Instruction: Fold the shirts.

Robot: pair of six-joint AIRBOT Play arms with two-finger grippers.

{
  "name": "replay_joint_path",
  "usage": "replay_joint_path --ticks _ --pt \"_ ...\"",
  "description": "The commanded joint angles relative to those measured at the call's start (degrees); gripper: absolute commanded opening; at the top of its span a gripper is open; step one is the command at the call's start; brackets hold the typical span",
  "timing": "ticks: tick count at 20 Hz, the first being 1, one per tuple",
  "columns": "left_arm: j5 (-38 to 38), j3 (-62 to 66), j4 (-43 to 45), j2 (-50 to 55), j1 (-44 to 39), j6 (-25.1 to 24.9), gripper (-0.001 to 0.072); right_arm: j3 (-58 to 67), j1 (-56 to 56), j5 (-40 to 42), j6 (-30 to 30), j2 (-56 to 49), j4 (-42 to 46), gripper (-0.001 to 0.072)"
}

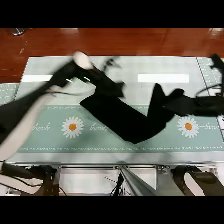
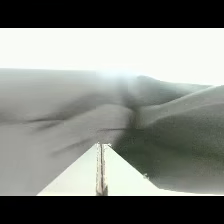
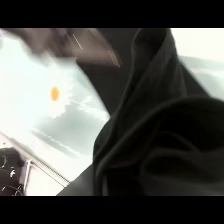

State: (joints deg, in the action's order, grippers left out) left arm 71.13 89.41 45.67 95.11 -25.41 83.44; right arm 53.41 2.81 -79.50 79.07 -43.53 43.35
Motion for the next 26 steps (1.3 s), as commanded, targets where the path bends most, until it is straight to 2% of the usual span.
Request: replay_joint_path --ticks 1,4,6,11,14,17,18,19,20,22,26 --pt "4.98 -1.79 6.75 -11.74 15.12 0.83 0.0029 5.57 -11.76 8.63 0.5 -9.6 -0.85 0.0022" --pt "2.19 -8.35 6.91 -26.97 25.46 -1.31 0.0029 15.1 -21.11 12.26 0.37 -23.12 -0.81 0.0023" --pt "-0.7 -14.75 6.93 -37.79 29.2 -1.99 0.0029 22.45 -25.68 13.73 0.17 -32.92 -0.83 0.0023" --pt "-3.67 -34.56 6.6 -61.35 29.27 -2.6 0.003 36.85 -30.97 17.64 0.24 -53.35 -0.83 0.0023" --pt "-3.93 -43.74 6.56 -68.17 29.31 -2.54 0.0029 42.69 -32.26 17.97 2.99 -61.55 -0.96 0.0023" --pt "-5.46 -49.16 5.4 -68.7 29.31 -1.68 0.0029 46.8 -33.73 18.67 4.94 -65.92 -3.04 0.0043" --pt "-6.51 -50.6 5.25 -68.28 29.31 -1.68 0.0029 47.39 -34.42 18.97 4.92 -66.45 -4.28 0.0207" --pt "-7.87 -51.87 5.27 -67.87 29.31 -1.68 0.0029 47.43 -34.88 19.21 4.42 -66.4 -4.79 0.0526" --pt "-9.68 -53.22 5.27 -67.36 29.31 -1.7 0.0029 47.47 -35.04 18.8 2.58 -66.23 -5.2 0.0633" --pt "-11.58 -54.93 5.31 -65.79 29.31 -1.7 0.0029 48.06 -32.57 14.16 1.7 -65.16 -5.55 0.0633" --pt "-12.57 -55.52 5.66 -62.05 29.33 -1.95 0.003 48.48 -21.44 -2.67 1.88 -56.83 -2.82 0.063"
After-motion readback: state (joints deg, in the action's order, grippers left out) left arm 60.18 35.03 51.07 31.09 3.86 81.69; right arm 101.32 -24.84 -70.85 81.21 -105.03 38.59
